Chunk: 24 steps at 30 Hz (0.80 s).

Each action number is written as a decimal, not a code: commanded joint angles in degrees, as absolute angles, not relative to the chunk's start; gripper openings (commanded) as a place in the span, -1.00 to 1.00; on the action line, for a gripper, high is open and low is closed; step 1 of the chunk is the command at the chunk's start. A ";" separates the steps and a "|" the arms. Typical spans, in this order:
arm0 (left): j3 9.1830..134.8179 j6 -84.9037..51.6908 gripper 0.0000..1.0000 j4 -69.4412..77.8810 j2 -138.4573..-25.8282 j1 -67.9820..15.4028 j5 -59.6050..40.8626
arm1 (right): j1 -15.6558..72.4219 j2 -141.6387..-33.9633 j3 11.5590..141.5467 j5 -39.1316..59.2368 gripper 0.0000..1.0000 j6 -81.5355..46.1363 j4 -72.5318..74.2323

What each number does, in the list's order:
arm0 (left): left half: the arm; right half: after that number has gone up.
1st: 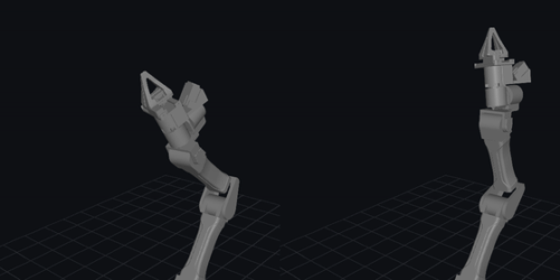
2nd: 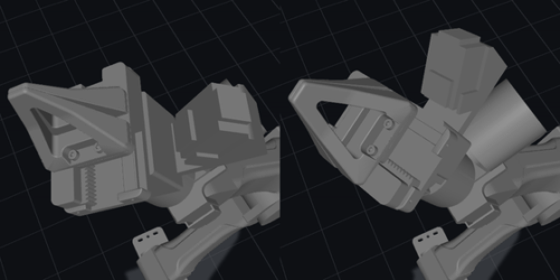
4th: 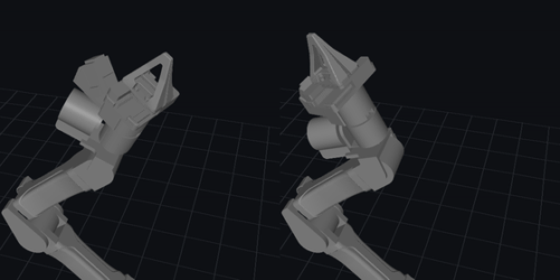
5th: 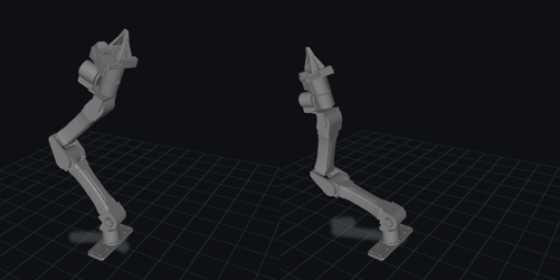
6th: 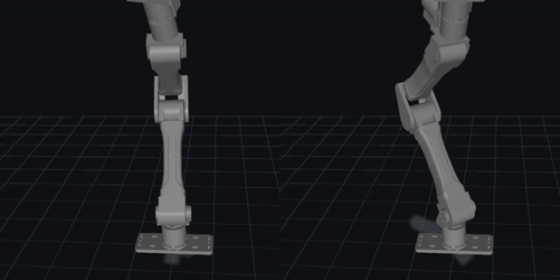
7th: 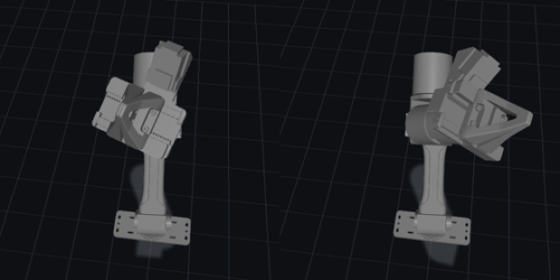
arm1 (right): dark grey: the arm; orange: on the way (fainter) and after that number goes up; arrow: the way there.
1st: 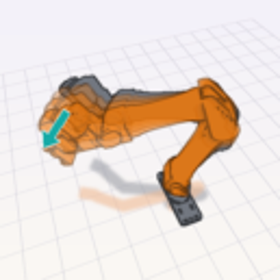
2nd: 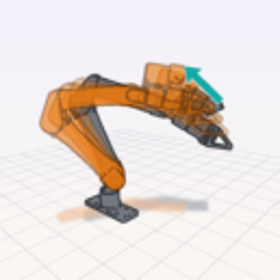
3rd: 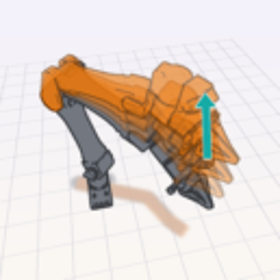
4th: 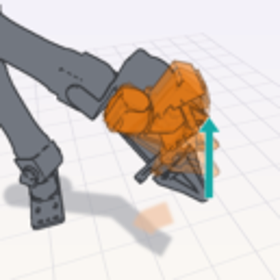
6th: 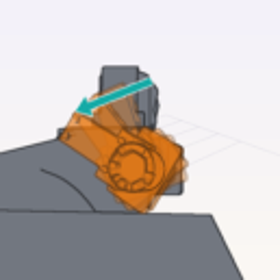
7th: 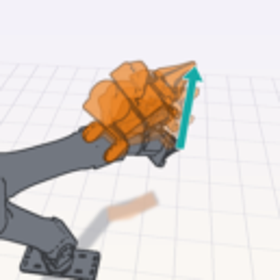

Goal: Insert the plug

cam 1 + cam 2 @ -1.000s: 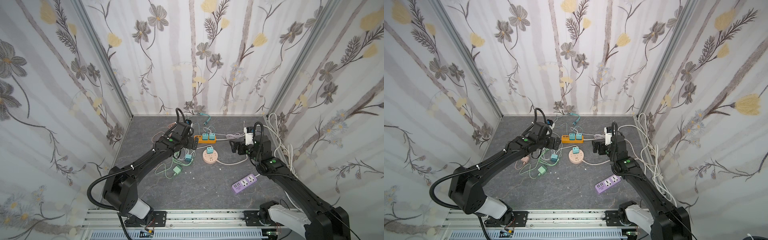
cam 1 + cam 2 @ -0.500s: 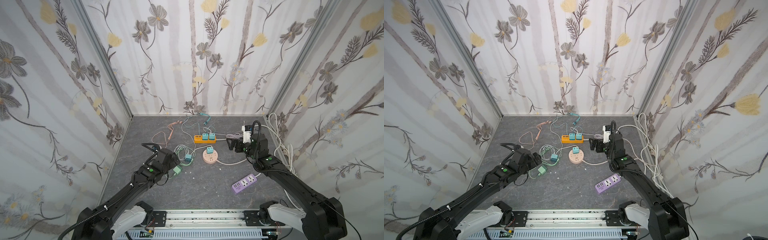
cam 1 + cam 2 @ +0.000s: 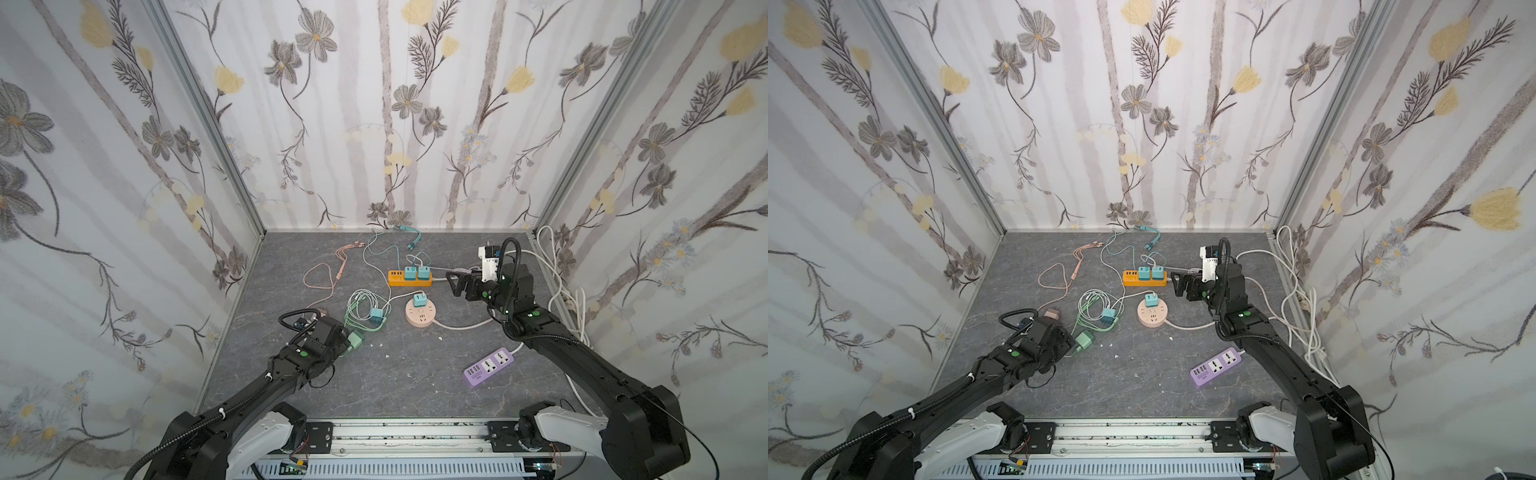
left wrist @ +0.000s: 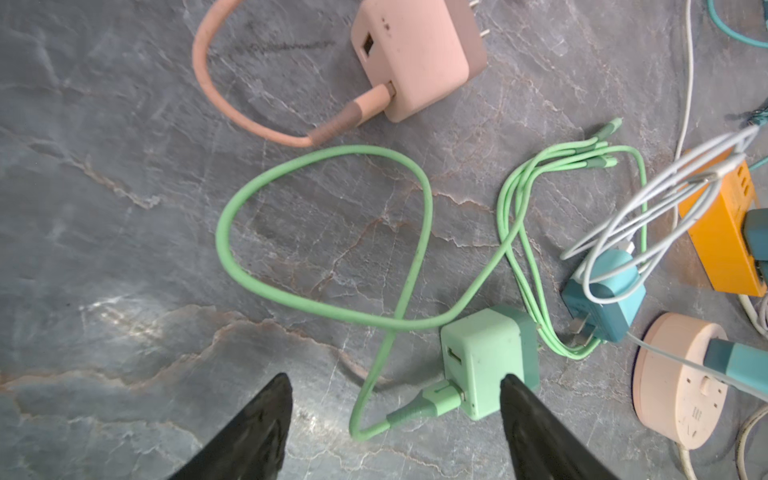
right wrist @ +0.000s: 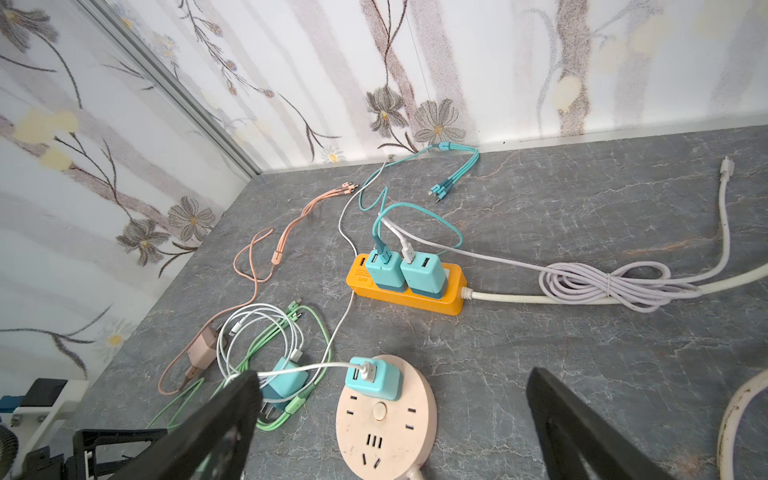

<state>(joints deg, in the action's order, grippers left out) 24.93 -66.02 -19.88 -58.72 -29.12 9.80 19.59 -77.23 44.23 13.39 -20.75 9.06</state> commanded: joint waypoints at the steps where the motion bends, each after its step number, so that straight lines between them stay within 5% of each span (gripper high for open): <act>1: 24.73 -68.01 0.35 -18.27 -60.14 -28.58 10.61 | 19.72 -77.02 43.88 16.16 0.99 -21.26 14.12; 8: 24.23 -67.92 0.08 -17.58 -61.57 -28.48 11.08 | 19.78 -76.73 43.14 16.12 0.99 -20.31 14.55; 18: 25.42 -61.02 -1.00 -18.45 -61.90 -28.31 9.49 | 22.63 -77.38 43.28 21.85 0.99 -13.47 15.16; 24: 31.56 -45.78 -1.00 -26.33 -60.64 -28.32 2.46 | 29.21 -79.45 43.55 28.57 0.96 1.74 13.39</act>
